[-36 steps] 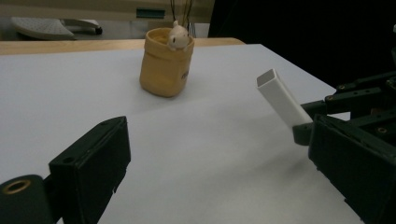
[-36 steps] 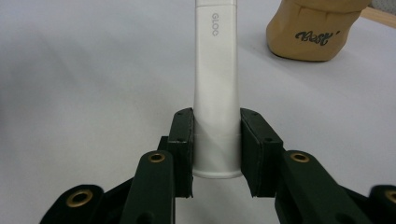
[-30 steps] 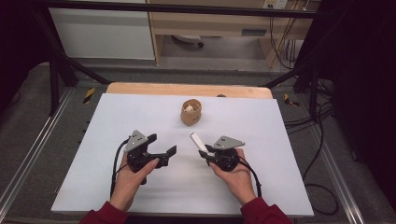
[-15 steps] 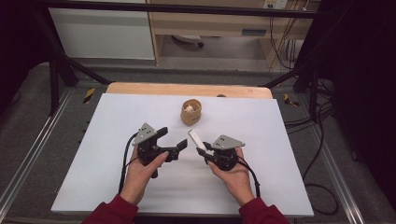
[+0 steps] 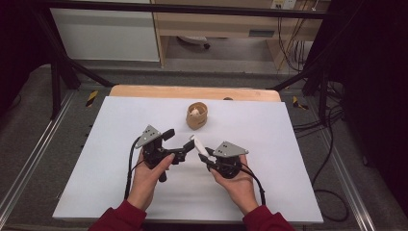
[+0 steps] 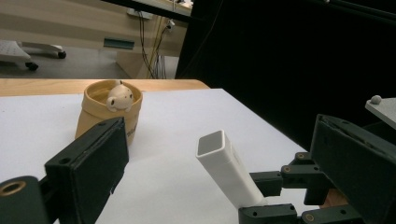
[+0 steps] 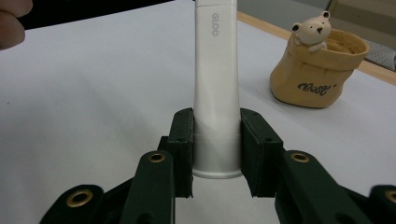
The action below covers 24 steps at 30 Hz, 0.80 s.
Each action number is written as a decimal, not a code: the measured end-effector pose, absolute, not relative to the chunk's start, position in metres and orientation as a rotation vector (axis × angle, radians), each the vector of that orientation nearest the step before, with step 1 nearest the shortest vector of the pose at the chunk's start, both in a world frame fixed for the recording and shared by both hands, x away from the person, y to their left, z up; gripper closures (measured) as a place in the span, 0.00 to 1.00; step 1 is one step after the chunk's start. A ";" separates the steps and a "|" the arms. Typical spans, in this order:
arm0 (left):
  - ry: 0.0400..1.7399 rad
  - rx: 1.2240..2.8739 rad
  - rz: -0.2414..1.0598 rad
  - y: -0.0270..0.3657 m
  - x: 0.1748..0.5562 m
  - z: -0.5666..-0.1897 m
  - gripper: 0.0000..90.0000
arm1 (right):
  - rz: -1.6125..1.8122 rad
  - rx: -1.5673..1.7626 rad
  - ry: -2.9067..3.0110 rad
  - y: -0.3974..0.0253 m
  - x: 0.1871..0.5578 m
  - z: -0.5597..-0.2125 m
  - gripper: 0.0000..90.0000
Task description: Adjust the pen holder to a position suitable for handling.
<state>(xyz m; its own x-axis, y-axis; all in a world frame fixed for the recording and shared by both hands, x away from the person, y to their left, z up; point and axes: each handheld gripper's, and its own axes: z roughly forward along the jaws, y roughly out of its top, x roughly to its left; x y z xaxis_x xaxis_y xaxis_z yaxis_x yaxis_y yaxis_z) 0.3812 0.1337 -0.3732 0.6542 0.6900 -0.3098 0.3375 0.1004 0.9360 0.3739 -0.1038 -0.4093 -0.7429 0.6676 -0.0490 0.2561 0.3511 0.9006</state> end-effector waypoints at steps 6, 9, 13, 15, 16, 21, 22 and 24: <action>0.895 1.504 0.310 0.131 0.381 -0.375 0.05 | 1.376 0.801 2.192 -0.104 0.373 -0.408 0.75; 0.894 1.496 0.293 0.129 0.381 -0.376 0.05 | 1.375 0.803 2.186 -0.104 0.372 -0.407 0.75; 0.890 1.491 0.274 0.126 0.382 -0.378 0.05 | 1.386 0.797 2.181 -0.104 0.371 -0.406 0.75; 0.892 1.481 0.253 0.125 0.382 -0.378 0.05 | 1.390 0.794 2.175 -0.103 0.370 -0.406 0.75; 0.895 1.477 0.245 0.125 0.382 -0.379 0.05 | 1.394 0.791 2.174 -0.103 0.370 -0.405 0.75; 0.905 1.471 0.228 0.123 0.382 -0.381 0.06 | 1.393 0.781 2.172 -0.101 0.367 -0.406 0.75; 0.907 1.471 0.226 0.123 0.382 -0.381 0.06 | 1.396 0.777 2.172 -0.101 0.367 -0.406 0.75; 0.909 1.468 0.226 0.123 0.381 -0.381 0.07 | 1.398 0.773 2.171 -0.100 0.366 -0.405 0.75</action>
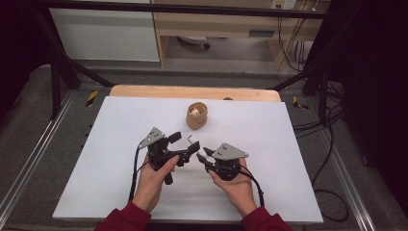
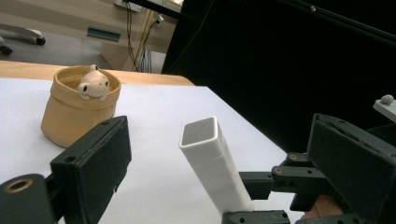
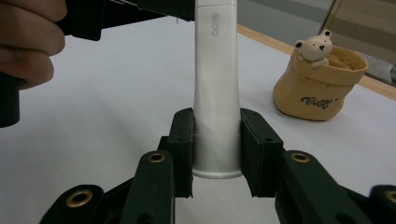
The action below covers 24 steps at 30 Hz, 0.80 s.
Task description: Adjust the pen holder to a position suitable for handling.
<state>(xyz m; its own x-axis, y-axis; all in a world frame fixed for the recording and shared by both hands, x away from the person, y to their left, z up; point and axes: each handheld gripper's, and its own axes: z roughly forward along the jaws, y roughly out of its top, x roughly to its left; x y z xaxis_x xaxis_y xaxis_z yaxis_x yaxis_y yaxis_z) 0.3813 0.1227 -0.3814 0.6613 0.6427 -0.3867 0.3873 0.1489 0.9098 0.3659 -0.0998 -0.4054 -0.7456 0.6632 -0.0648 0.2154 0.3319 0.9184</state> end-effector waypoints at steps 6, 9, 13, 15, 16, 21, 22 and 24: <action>0.915 1.460 0.207 0.123 0.381 -0.383 0.12 | 1.399 0.767 2.168 -0.099 0.365 -0.406 0.75; 0.917 1.457 0.193 0.123 0.382 -0.384 0.14 | 1.400 0.766 2.166 -0.099 0.365 -0.405 0.75; 0.927 1.451 0.160 0.121 0.383 -0.388 0.20 | 1.401 0.768 2.163 -0.099 0.365 -0.405 0.75; 0.930 1.451 0.157 0.121 0.384 -0.389 0.23 | 1.402 0.767 2.163 -0.099 0.365 -0.405 0.75; 0.932 1.449 0.152 0.120 0.384 -0.389 0.25 | 1.404 0.768 2.163 -0.099 0.365 -0.405 0.75; 0.941 1.441 0.144 0.120 0.386 -0.391 0.36 | 1.407 0.767 2.162 -0.099 0.365 -0.405 0.75; 0.943 1.442 0.146 0.120 0.386 -0.391 0.38 | 1.407 0.768 2.161 -0.099 0.365 -0.405 0.75; 0.946 1.440 0.136 0.119 0.387 -0.392 0.43 | 1.405 0.765 2.159 -0.099 0.365 -0.405 0.75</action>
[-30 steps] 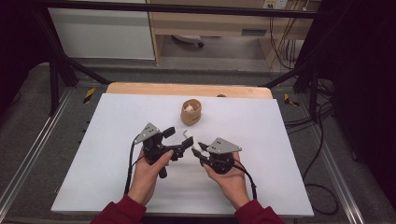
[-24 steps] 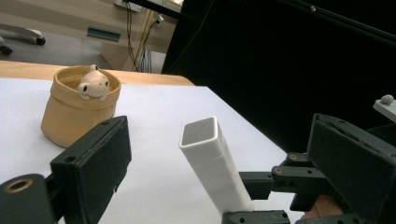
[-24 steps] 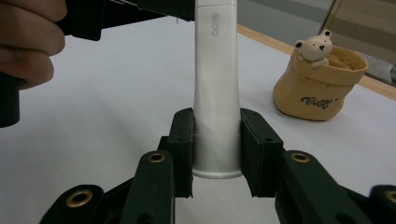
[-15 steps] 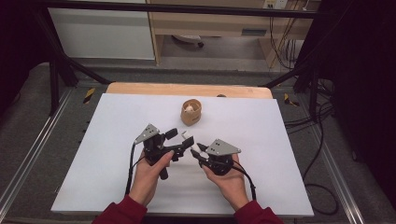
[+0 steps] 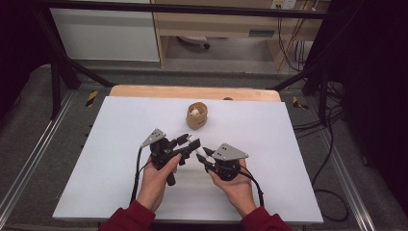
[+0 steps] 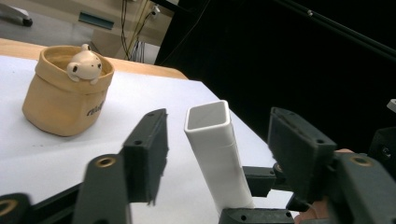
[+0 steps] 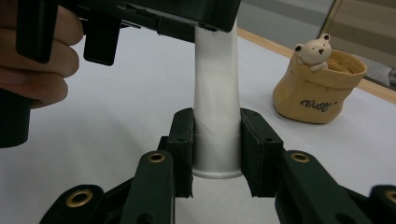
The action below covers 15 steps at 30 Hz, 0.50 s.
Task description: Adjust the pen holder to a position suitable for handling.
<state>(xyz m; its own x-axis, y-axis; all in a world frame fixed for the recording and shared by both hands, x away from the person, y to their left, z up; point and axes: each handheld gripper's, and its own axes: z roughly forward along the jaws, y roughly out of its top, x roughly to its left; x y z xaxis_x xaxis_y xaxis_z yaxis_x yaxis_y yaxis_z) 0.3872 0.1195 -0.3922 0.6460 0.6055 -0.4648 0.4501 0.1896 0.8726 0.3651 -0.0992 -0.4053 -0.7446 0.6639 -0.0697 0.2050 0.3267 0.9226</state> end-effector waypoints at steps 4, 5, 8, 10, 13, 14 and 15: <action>0.955 1.435 0.115 0.118 0.389 -0.394 0.51 | 1.410 0.765 2.153 -0.100 0.365 -0.405 0.75; 0.958 1.431 0.104 0.117 0.389 -0.394 0.53 | 1.411 0.764 2.154 -0.100 0.365 -0.405 0.75; 0.961 1.423 0.084 0.115 0.390 -0.395 0.58 | 1.415 0.765 2.156 -0.099 0.365 -0.405 0.75; 0.965 1.418 0.075 0.115 0.390 -0.396 0.61 | 1.416 0.766 2.159 -0.099 0.365 -0.405 0.75; 0.980 1.407 0.071 0.115 0.390 -0.396 0.65 | 1.414 0.768 2.161 -0.099 0.366 -0.406 0.75; 0.985 1.400 0.068 0.115 0.391 -0.396 0.66 | 1.415 0.769 2.161 -0.099 0.366 -0.406 0.75; 0.988 1.398 0.070 0.115 0.391 -0.396 0.67 | 1.417 0.771 2.161 -0.099 0.366 -0.406 0.75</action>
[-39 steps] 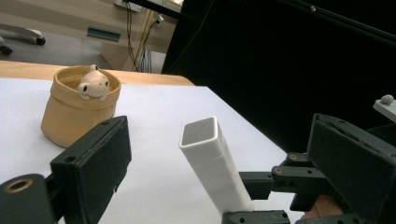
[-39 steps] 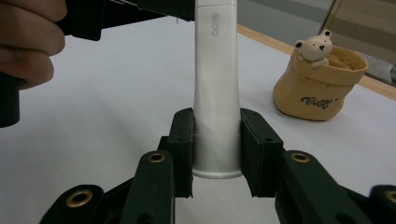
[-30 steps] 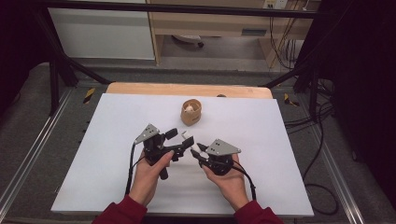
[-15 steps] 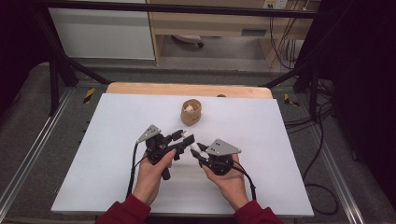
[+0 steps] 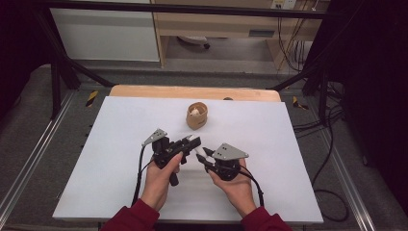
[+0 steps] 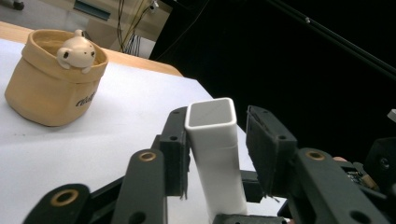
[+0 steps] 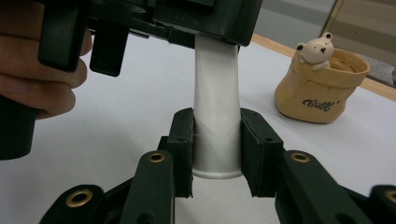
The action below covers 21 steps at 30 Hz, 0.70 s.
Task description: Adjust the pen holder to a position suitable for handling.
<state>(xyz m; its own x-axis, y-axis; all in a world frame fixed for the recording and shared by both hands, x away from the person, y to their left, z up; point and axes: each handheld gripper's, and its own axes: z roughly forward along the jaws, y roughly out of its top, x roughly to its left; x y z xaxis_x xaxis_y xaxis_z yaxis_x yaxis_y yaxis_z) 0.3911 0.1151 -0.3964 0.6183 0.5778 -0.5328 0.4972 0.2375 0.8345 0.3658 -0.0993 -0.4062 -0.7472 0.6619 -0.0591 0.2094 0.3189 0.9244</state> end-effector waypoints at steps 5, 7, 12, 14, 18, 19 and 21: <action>0.994 1.375 0.067 0.117 0.391 -0.397 0.75 | 1.423 0.774 2.163 -0.099 0.366 -0.406 0.75; 0.991 1.381 0.058 0.116 0.392 -0.397 0.76 | 1.421 0.775 2.168 -0.099 0.366 -0.407 0.75; 0.986 1.394 0.051 0.115 0.391 -0.397 0.78 | 1.421 0.780 2.179 -0.099 0.368 -0.409 0.75; 0.986 1.397 0.053 0.115 0.391 -0.397 0.78 | 1.419 0.780 2.183 -0.099 0.368 -0.410 0.75; 0.983 1.400 0.050 0.116 0.391 -0.397 0.79 | 1.422 0.781 2.187 -0.098 0.368 -0.410 0.75; 0.980 1.405 0.055 0.116 0.390 -0.397 0.79 | 1.424 0.781 2.188 -0.098 0.368 -0.410 0.75; 0.976 1.408 0.056 0.116 0.390 -0.397 0.79 | 1.424 0.780 2.189 -0.098 0.368 -0.411 0.75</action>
